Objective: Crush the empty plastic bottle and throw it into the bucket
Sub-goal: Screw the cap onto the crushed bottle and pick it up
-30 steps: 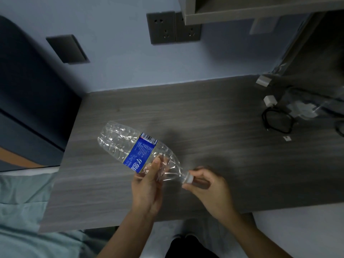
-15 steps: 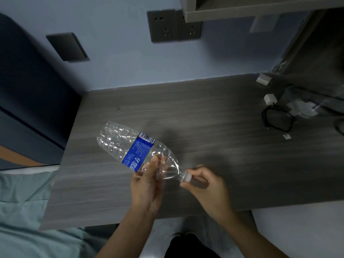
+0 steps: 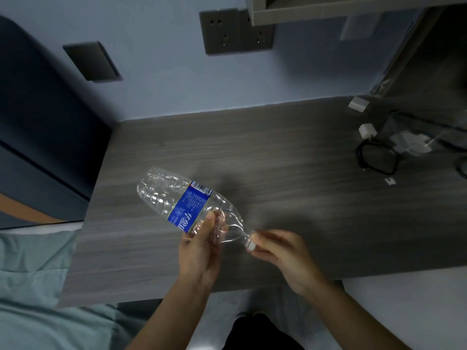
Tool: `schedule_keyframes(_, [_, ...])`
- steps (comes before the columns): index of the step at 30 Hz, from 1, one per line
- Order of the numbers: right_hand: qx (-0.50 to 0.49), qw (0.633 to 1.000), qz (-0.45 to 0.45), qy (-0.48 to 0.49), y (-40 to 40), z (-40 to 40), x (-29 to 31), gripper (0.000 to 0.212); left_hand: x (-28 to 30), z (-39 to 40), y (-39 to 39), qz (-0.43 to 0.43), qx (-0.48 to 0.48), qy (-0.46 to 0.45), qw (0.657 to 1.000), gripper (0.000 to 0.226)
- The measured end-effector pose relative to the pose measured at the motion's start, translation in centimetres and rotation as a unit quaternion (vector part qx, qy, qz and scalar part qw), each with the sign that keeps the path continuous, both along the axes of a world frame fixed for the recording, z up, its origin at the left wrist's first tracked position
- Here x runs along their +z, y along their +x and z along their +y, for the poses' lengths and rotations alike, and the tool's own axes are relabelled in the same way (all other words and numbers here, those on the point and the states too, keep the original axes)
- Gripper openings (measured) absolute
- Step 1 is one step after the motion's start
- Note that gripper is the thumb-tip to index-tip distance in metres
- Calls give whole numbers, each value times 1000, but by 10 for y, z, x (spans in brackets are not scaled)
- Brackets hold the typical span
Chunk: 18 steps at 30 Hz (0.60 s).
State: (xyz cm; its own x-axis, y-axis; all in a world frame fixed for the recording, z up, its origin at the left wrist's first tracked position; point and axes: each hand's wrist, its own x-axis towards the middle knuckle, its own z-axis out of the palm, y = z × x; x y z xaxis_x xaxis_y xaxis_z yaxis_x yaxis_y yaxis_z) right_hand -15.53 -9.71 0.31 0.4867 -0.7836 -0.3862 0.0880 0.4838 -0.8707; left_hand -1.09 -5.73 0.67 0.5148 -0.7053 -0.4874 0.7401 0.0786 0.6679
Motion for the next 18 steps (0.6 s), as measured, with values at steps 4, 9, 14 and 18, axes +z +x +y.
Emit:
schedule_keyframes(4, [-44, 995, 58, -67, 5, 7, -1, 21, -1, 1, 1, 1, -1, 10, 1000, 16])
schedule_keyframes(9, [-70, 985, 101, -121, 7, 13, -4, 21, -5, 3, 0, 5, 3, 13, 1000, 15])
schedule_keyframes(14, [-49, 998, 20, 15, 9, 13, 0, 18, -6, 5, 1, 2, 4, 7, 1000, 17])
schedule_keyframes(18, [-73, 982, -23, 175, 10, 14, 2, 25, -2, 4, -1, -14, -15, -21, 1000, 31])
